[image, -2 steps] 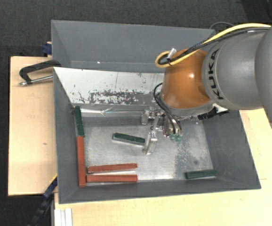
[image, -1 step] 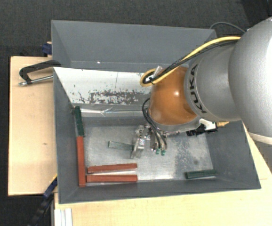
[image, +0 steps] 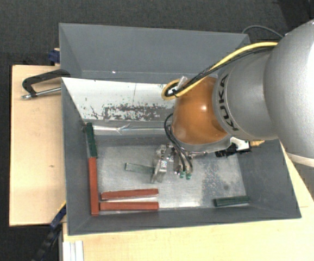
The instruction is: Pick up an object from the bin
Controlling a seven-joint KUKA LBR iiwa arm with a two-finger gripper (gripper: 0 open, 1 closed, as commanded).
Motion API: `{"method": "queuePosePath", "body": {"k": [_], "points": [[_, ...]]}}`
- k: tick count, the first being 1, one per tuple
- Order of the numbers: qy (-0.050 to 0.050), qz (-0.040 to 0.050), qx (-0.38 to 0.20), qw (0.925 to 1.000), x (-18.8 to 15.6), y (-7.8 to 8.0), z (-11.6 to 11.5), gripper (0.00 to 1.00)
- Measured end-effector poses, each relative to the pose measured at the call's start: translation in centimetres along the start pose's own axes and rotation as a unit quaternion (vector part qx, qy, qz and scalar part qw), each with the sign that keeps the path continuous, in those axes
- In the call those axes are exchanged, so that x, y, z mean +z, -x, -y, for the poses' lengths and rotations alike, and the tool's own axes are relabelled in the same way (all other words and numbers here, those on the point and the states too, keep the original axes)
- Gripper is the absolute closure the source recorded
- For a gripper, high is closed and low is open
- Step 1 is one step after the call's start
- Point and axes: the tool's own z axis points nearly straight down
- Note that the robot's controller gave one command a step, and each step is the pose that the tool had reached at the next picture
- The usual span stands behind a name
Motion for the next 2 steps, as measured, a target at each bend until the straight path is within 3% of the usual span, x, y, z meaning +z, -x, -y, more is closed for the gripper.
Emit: {"method": "queuePosePath", "body": {"k": [1, 2], "points": [[0.0, -0.0001, 0.0, 1.0, -0.1, 0.0, 0.1, 1.0], [0.001, 0.005, -0.012, 0.9999, -4.0, 0.8, 2.6, 1.0]]}}
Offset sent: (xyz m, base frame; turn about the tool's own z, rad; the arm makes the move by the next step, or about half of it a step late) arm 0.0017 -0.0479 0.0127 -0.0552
